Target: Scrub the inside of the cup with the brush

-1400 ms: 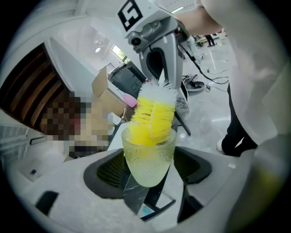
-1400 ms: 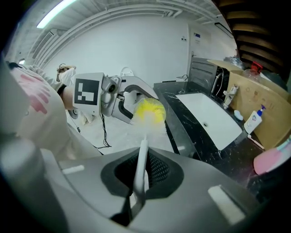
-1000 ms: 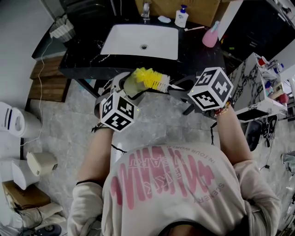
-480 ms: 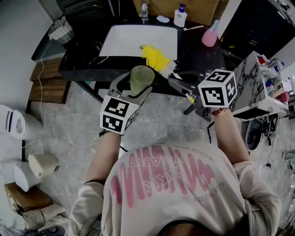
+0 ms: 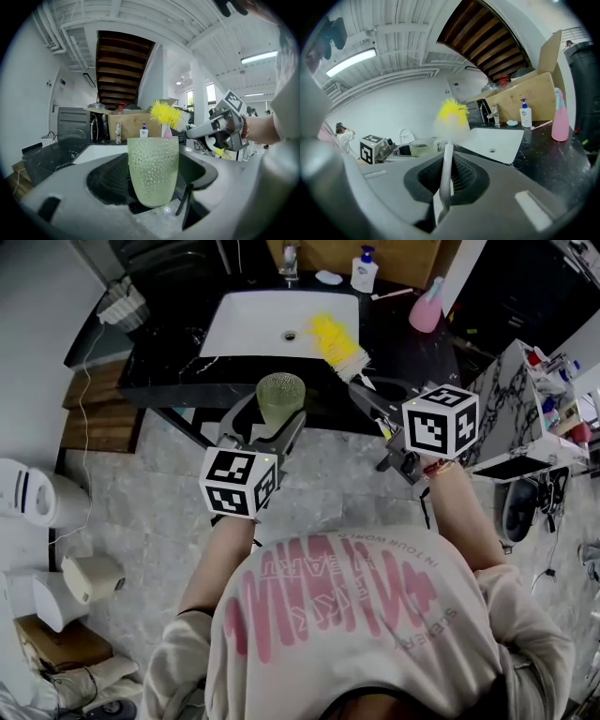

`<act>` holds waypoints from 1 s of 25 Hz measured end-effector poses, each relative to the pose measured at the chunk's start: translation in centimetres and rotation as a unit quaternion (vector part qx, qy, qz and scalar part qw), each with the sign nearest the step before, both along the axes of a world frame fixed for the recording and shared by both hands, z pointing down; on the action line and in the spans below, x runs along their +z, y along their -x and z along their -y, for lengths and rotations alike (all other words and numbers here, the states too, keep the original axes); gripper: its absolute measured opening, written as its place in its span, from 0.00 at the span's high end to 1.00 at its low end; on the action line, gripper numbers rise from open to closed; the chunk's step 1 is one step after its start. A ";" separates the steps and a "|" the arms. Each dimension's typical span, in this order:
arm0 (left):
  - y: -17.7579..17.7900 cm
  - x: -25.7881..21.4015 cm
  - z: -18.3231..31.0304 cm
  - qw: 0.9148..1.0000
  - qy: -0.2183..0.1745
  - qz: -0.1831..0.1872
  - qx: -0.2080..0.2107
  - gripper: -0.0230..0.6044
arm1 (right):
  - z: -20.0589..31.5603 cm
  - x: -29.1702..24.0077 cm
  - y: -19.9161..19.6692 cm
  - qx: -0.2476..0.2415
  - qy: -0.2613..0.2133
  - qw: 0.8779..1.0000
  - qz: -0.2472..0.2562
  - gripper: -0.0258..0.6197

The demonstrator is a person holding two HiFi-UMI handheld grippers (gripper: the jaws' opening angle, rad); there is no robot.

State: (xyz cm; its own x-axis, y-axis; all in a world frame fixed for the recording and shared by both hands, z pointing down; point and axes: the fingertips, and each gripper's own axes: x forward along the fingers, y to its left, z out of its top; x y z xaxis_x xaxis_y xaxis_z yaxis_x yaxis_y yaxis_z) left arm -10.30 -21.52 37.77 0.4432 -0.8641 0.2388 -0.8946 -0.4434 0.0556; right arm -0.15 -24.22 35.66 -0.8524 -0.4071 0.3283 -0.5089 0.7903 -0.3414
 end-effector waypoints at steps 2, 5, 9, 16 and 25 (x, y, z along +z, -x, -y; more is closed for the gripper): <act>0.1 0.1 0.1 1.000 -0.001 -0.002 -0.008 0.43 | 0.4 0.1 -0.3 0.015 -0.008 1.000 -0.001 0.94; 0.1 0.1 0.2 1.000 -0.003 -0.002 -0.013 0.43 | 0.9 0.4 -0.8 0.040 -0.016 0.999 -0.005 0.94; 0.0 0.1 0.3 1.000 -0.002 -0.005 -0.018 0.43 | 1.6 0.2 -1.7 0.081 -0.024 0.996 0.013 0.94; -0.2 -0.3 0.1 0.999 -0.014 -0.017 -0.023 0.43 | 2.1 -0.6 -2.5 0.125 -0.044 0.990 0.041 0.94; 0.0 0.1 -0.3 0.999 -0.018 -0.024 -0.027 0.43 | 1.8 -0.3 -3.1 0.154 -0.075 0.984 0.041 0.94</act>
